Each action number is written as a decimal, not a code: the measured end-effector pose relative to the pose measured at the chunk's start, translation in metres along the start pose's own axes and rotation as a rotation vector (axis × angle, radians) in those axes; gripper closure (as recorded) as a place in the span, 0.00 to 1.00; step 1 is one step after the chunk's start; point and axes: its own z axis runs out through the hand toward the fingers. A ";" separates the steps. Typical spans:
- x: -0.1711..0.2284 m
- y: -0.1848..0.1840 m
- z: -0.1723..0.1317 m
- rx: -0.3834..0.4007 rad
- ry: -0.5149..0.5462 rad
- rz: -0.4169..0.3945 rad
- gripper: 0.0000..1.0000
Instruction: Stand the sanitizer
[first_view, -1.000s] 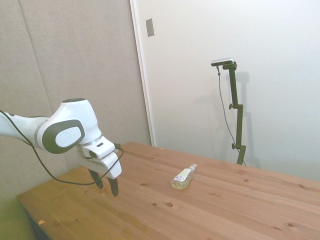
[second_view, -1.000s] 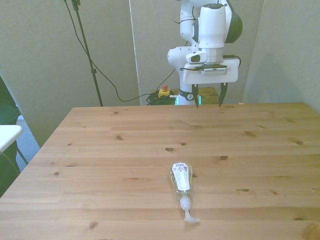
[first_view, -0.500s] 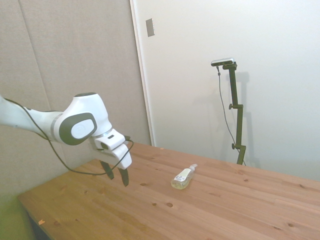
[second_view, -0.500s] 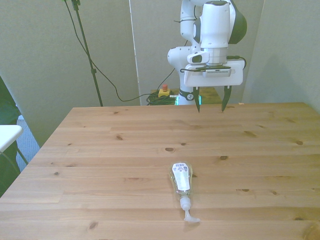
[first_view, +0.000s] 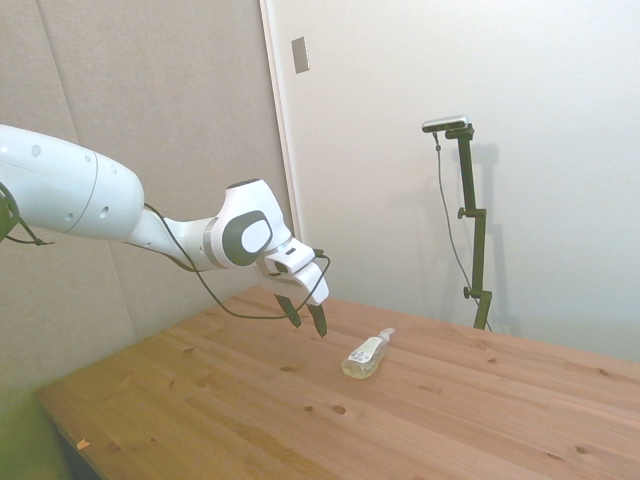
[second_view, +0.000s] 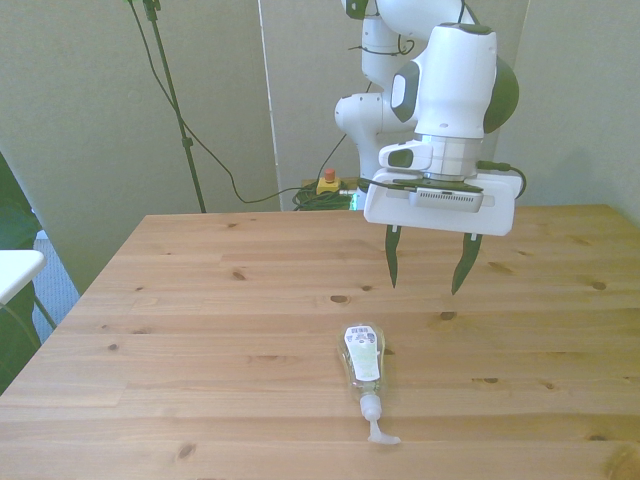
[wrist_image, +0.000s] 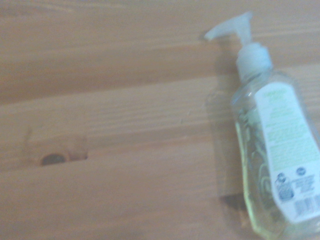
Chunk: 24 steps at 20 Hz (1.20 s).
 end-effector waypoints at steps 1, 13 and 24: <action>0.009 -0.005 0.005 0.001 0.014 0.008 0.00; 0.108 -0.053 0.092 0.013 0.029 0.028 0.00; 0.124 -0.064 0.143 -0.012 -0.018 0.026 1.00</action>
